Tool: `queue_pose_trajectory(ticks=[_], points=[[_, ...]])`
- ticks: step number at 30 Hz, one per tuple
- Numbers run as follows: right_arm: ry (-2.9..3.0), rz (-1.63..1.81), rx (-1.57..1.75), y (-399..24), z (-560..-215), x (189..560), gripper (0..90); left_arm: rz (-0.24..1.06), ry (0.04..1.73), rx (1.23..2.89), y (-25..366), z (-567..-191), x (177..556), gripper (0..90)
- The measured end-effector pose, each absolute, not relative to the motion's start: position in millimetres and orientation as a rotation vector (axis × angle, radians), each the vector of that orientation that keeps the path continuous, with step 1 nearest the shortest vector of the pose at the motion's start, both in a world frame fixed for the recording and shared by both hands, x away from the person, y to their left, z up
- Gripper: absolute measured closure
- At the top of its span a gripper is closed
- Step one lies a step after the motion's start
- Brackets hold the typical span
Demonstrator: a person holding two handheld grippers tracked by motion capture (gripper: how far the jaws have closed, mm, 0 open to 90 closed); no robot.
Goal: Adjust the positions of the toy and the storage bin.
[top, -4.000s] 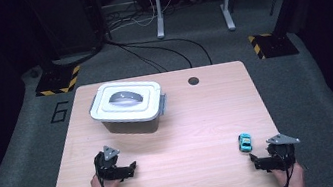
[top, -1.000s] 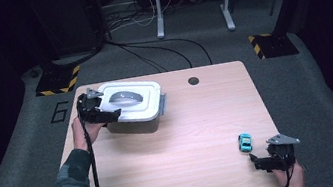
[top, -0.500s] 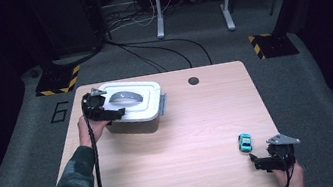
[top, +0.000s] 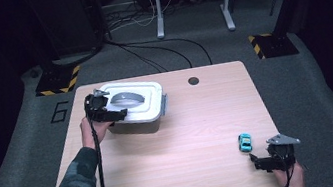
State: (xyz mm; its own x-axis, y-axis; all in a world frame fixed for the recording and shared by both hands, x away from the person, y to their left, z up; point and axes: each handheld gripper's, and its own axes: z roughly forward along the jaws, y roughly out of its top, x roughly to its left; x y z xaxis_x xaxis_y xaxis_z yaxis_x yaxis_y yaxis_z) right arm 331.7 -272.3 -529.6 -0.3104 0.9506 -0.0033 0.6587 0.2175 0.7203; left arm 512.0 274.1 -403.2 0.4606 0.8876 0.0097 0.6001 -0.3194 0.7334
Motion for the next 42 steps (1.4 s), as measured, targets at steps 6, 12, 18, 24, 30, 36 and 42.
queue_pose_trajectory(ticks=[6,12,18,24,30,36,42], points=[[2.045,0.869,1.488,-272,-530,332,1.3,0.592,1.126,2.125,267,-396,519,0.1],[2.043,0.870,1.489,-272,-530,332,1.5,0.618,1.013,2.142,256,-383,529,0.0],[2.042,0.871,1.490,-272,-530,332,1.6,0.596,0.966,2.141,248,-380,541,0.0],[2.041,0.871,1.490,-272,-529,332,1.7,0.538,0.940,2.167,246,-386,547,6.1],[2.040,0.871,1.491,-272,-530,332,1.9,0.614,0.937,2.173,247,-387,541,23.5],[2.039,0.871,1.491,-272,-529,332,2.0,0.633,0.921,2.173,251,-386,534,34.4],[2.034,0.872,1.498,-272,-529,331,2.5,0.604,0.939,2.156,248,-386,524,38.5]])
